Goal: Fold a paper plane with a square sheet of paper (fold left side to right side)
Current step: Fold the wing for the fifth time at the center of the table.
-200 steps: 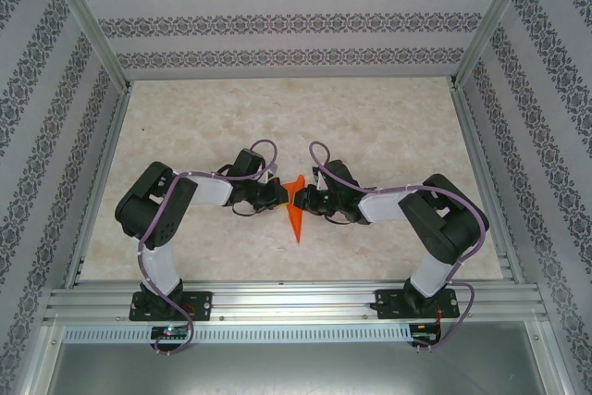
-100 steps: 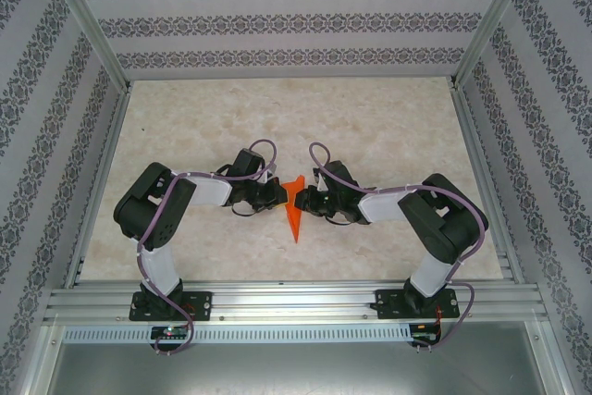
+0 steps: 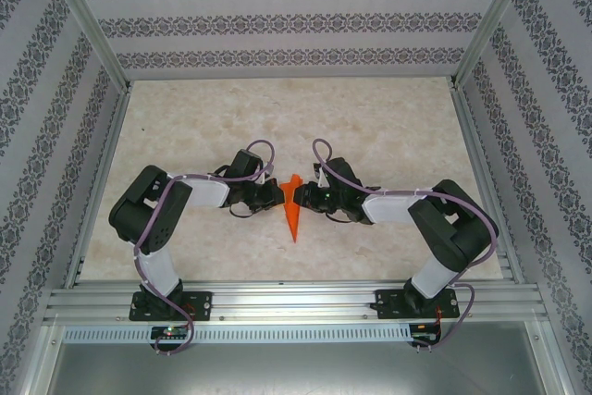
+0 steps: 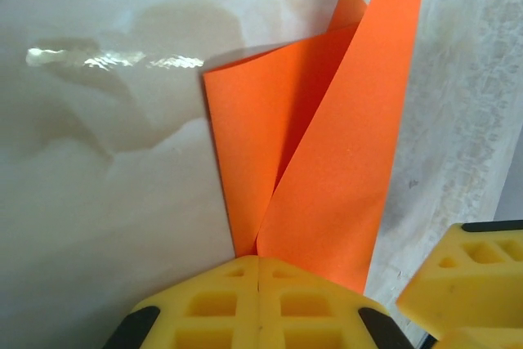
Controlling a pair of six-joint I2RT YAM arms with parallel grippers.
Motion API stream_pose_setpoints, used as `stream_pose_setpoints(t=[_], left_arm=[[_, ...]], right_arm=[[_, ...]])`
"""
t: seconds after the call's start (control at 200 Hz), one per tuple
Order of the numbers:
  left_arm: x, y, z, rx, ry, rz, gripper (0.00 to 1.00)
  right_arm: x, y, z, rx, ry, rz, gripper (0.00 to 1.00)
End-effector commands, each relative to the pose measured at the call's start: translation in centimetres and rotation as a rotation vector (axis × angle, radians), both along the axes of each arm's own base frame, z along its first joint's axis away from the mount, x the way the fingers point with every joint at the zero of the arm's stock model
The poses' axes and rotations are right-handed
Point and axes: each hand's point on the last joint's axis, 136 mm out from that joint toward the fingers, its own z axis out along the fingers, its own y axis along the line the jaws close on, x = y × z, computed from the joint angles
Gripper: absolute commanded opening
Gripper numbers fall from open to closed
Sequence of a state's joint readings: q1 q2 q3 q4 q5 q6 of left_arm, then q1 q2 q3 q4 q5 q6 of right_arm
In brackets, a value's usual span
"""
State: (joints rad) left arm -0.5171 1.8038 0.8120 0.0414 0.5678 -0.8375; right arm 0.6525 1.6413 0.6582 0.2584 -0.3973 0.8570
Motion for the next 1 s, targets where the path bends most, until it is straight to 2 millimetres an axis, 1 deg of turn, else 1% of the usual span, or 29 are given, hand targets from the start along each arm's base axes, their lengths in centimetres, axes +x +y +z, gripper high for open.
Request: stream_pose_setpoints(t=[0.0,0.165,0.31,0.455,0.565,0.63,0.689,0.854,0.994], left_arm=[[0.0,0.8,0.4,0.021,-0.025,-0.001,0.00],[0.0,0.8,0.0,0.028,-0.018,-0.002,0.00],[0.1,0.5,-0.7,0.012,-0.003,0.000,0.00],[0.3,0.3,-0.7,0.006,-0.004,0.000,0.00],[0.3,0.3,-0.9,0.008,0.000,-0.003,0.00],[0.3,0.3,-1.1,0.011,0.006,-0.003,0.00],[0.2,0.3,-1.2,0.015,0.010,-0.002,0.00],[0.2,0.6,-1.8,0.036,0.020,0.004,0.00],[0.2,0.8,-2.1,0.047,0.030,0.012,0.00]], right_arm=[[0.1,-0.2,0.4,-0.021,-0.031,0.012,0.26],[0.0,0.0,0.4,-0.013,-0.029,0.019,0.27],[-0.1,0.8,1.0,0.004,-0.037,0.043,0.26],[-0.2,1.6,1.2,0.022,-0.043,0.055,0.26],[0.0,2.5,1.1,0.044,-0.037,0.068,0.25],[0.0,3.0,0.9,0.041,-0.033,0.078,0.25],[0.0,3.0,0.3,0.022,-0.020,0.075,0.25],[-0.2,2.1,-1.6,-0.036,0.020,0.057,0.25],[-0.4,1.8,-2.2,-0.055,0.025,0.054,0.25]])
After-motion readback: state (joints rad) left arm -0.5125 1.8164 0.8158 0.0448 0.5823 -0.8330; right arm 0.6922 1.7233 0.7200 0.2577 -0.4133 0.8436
